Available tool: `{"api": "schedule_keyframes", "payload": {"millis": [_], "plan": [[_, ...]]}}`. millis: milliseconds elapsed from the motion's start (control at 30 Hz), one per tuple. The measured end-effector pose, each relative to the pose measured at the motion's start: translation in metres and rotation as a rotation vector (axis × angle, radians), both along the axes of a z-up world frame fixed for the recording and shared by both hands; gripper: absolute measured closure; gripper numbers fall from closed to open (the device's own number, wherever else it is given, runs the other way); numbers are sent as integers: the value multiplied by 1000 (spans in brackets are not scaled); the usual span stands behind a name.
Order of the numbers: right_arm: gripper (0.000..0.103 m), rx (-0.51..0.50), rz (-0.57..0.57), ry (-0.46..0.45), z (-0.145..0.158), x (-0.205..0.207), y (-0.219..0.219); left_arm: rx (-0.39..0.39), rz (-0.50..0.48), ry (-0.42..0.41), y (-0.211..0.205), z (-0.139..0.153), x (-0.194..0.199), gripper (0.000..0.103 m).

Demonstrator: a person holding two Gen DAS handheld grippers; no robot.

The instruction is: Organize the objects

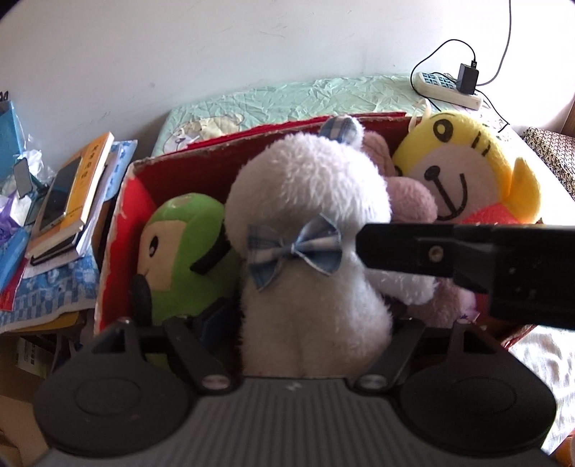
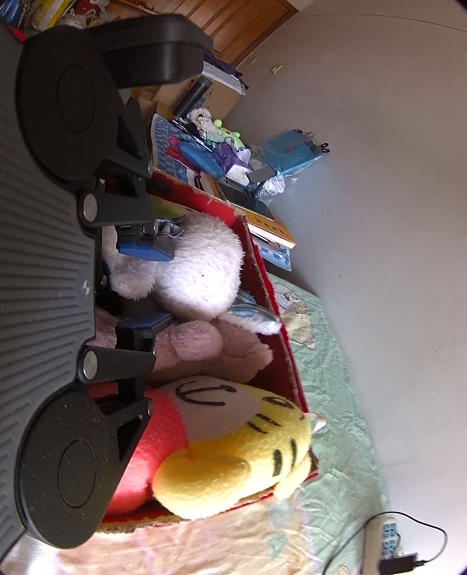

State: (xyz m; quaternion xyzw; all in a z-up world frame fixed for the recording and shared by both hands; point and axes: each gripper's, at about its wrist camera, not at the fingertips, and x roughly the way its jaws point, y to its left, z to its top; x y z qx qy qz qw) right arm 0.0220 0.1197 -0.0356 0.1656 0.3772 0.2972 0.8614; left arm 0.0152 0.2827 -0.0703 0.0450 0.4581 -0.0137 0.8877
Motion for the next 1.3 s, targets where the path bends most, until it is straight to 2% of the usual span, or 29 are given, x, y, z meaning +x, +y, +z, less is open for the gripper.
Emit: {"api": "schedule_keyframes", "payload": {"millis": [100, 267, 400, 467, 633, 700, 767, 1000, 1067, 1300], "plan": [[68, -61, -36, -42, 7, -4, 2, 2, 10, 4, -1, 1, -1, 25], [63, -115, -100, -55, 12, -6, -5, 4, 17, 5, -2, 8, -4, 22], [60, -139, -148, -59, 19, -13, -12, 42, 25, -46, -8, 21, -12, 12], [60, -165, -183, -67, 24, -17, -17, 68, 26, -68, -11, 27, -15, 11], [57, -241, -295, -77, 35, -28, -34, 72, 15, -94, -21, 44, -22, 11], [50, -263, -335, -67, 36, -31, -44, 67, 11, -104, -26, 51, -25, 11], [50, -287, -360, -59, 35, -34, -54, 63, -3, -118, -33, 57, -30, 10], [50, -308, -419, -26, 29, -40, -92, 48, -22, -144, -70, 67, -43, 7], [49, -320, -441, -22, 28, -43, -106, 47, -15, -147, -82, 68, -45, 1], [43, -373, -480, 5, 20, -51, -156, 103, -8, -152, -140, 69, -56, 1]]}}
